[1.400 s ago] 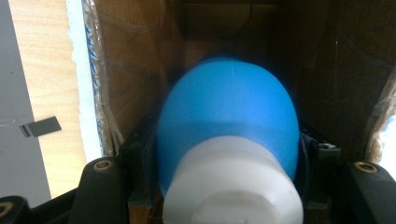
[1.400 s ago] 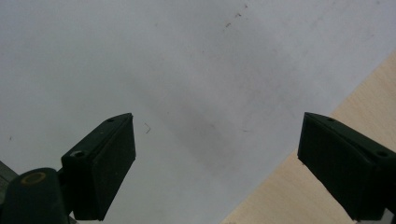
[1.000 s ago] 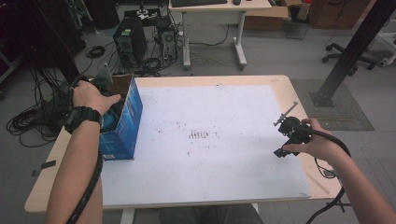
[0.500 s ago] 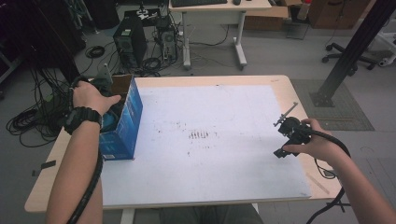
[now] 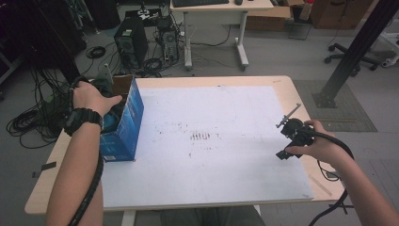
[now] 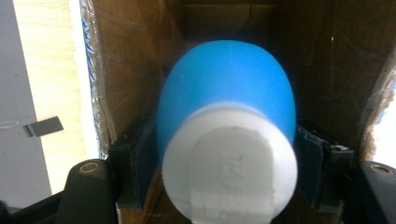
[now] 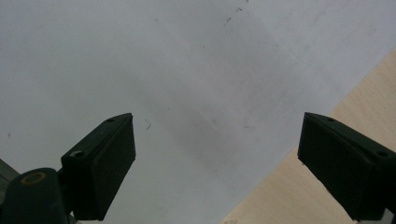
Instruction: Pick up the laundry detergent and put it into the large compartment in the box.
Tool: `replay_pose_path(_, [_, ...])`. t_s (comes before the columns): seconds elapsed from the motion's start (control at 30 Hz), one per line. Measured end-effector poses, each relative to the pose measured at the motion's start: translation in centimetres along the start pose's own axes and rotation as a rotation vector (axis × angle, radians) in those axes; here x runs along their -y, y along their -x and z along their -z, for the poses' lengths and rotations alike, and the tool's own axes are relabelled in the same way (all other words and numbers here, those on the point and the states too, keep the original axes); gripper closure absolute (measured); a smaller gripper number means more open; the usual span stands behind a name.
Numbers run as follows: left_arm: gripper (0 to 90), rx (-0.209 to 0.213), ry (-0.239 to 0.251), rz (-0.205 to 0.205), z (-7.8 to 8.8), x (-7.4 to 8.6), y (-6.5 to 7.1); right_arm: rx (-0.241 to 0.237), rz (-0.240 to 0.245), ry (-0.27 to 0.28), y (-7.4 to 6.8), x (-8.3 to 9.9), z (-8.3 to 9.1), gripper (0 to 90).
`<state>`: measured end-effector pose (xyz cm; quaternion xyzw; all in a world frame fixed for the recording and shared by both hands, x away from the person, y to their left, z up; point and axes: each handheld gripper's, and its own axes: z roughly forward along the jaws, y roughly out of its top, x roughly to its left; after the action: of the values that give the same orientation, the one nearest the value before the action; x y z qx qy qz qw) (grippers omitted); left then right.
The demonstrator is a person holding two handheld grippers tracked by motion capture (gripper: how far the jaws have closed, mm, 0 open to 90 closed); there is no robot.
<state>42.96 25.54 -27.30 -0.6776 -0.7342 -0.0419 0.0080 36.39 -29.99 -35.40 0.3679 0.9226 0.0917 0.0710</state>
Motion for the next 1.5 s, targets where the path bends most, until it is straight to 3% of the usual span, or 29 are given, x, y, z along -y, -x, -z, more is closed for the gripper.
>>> replay_pose_path(0.73, [27.6, -0.024, 0.003, -0.012, 1.3, 0.3, 0.0, 0.001, 0.001, 0.001, -0.2, -0.2, -0.1, 11.2])
replay_pose_path(1.5, [22.9, -0.048, 0.035, -0.024, 4.0, 0.5, 0.8, 0.001, 0.008, 0.002, -0.3, -0.2, -0.1, 11.2])
